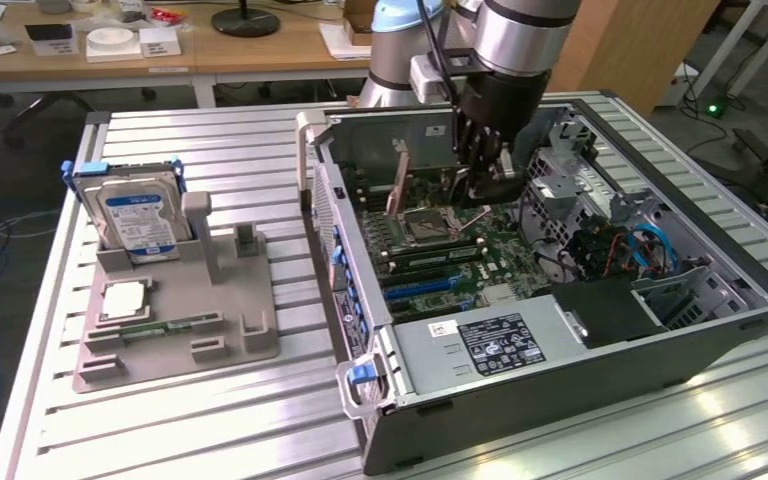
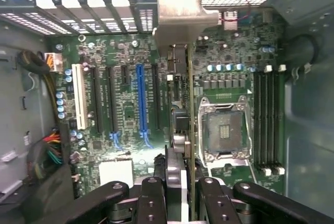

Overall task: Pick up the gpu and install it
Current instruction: 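Insert the gpu into the slot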

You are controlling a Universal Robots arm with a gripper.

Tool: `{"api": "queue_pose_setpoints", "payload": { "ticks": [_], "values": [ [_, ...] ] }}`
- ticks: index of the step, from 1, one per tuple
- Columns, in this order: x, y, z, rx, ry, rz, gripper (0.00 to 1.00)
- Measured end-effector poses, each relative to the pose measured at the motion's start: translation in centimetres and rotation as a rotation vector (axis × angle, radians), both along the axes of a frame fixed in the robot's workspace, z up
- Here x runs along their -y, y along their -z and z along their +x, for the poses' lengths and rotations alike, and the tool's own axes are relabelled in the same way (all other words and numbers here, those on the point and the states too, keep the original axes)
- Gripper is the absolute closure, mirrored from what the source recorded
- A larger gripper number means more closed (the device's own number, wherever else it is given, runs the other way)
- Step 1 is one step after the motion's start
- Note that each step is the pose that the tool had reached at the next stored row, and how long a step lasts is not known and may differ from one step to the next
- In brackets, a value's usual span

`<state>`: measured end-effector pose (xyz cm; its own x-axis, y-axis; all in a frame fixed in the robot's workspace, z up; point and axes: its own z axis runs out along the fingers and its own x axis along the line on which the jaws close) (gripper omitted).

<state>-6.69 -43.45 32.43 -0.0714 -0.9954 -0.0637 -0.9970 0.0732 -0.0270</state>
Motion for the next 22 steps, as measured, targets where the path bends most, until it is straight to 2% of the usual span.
{"api": "queue_pose_setpoints", "payload": {
  "ticks": [1, 4, 7, 11, 18, 22],
  "values": [
    [0.12, 0.06, -0.1, 0.0001, 0.001, 0.0, 0.71],
    [0.14, 0.58, -1.1, 0.0001, 0.001, -0.0011, 0.71],
    [0.22, 1.06, -1.5, -0.0002, 0.001, -0.0014, 0.71],
    [1.04, 1.19, -1.6, 0.0, 0.001, -0.0011, 0.71],
    [1.22, 2.17, -2.9, 0.0, 0.001, -0.0022, 0.71],
    [1.77, 2.66, -2.9, -0.0001, 0.002, -0.0036, 0.71]
  ]
}}
